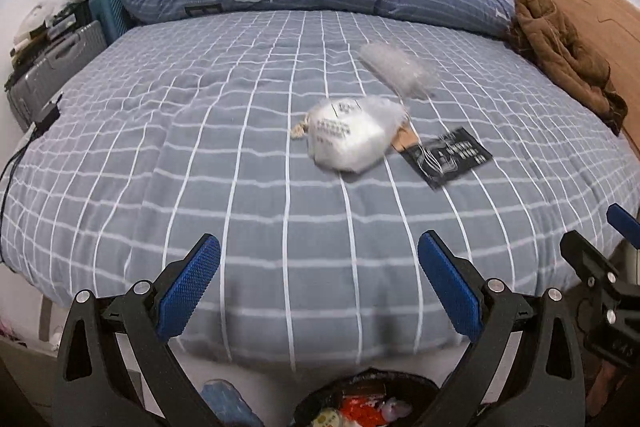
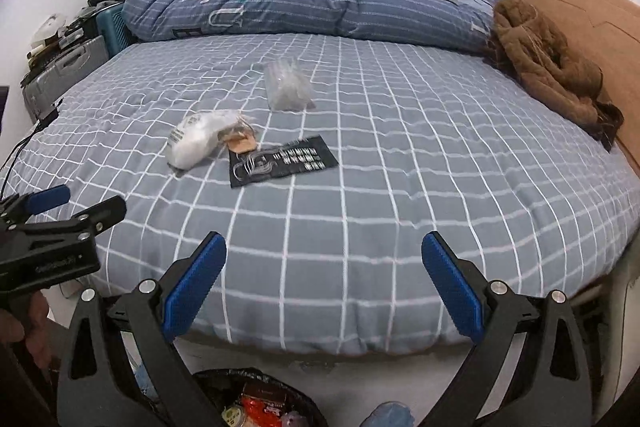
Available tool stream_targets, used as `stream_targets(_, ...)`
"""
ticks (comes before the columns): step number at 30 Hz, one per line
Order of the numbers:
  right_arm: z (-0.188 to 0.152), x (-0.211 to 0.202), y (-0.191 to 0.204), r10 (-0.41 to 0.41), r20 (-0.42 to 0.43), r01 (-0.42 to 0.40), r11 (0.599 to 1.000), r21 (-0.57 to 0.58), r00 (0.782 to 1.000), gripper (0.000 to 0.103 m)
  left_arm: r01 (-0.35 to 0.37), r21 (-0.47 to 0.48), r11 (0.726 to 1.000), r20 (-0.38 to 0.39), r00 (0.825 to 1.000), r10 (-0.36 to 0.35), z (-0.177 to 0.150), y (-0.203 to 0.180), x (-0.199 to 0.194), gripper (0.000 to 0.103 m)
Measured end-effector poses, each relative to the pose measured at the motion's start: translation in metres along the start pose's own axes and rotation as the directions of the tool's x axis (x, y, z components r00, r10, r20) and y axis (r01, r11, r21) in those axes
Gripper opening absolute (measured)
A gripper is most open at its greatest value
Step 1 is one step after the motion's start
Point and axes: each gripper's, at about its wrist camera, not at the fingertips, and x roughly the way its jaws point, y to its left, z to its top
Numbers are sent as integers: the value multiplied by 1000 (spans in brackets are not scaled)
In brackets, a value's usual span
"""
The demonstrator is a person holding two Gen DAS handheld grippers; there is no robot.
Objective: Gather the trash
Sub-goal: 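Raise both tools back over the bed toward the remaining trash, then grasp the white cosmetic cotton pouch with the left tool while the right tool grasps the black sachet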
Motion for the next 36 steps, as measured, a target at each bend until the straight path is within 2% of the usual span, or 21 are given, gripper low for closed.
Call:
stream_targets(9, 36, 53, 10, 38, -49, -39, 999, -36, 998, 94, 2, 10, 1000, -17, 1000, -1, 34, -1, 35, 97)
stream_targets(13, 46, 84, 9, 38, -96, -42, 998, -45, 995, 89, -2, 25, 1000, -22, 1000, 3, 47, -1, 51, 97)
stream_targets(18, 58, 118, 10, 38, -127, -50, 994, -93, 991, 88, 7, 31, 999, -48, 999, -6, 63, 0, 80, 97)
stream_targets(27, 65, 147, -1, 47, -165, -65, 992, -105, 985, 85, 84, 45, 995, -84, 993, -80, 85, -11, 120, 96)
stream_targets(29, 65, 151, -1, 54, -169, -73, 992, -107, 984, 85, 98, 50, 994, -92, 991, -93, 87, -14, 127, 90)
stream_targets(30, 65, 153, 0, 58, -174, -78, 991, -108, 983, 85, 111, 55, 992, -108, 989, -105, 88, -16, 132, 82)
stream_targets(31, 65, 155, 1, 63, -179, -83, 991, -109, 982, 85, 129, 60, 990, -122, 985, -121, 88, -18, 136, 69)
stream_targets(36, 66, 163, 12, 103, -200, -127, 986, -110, 974, 85, 157, 61, 986, -142, 979, -147, 87, -20, 146, 53)
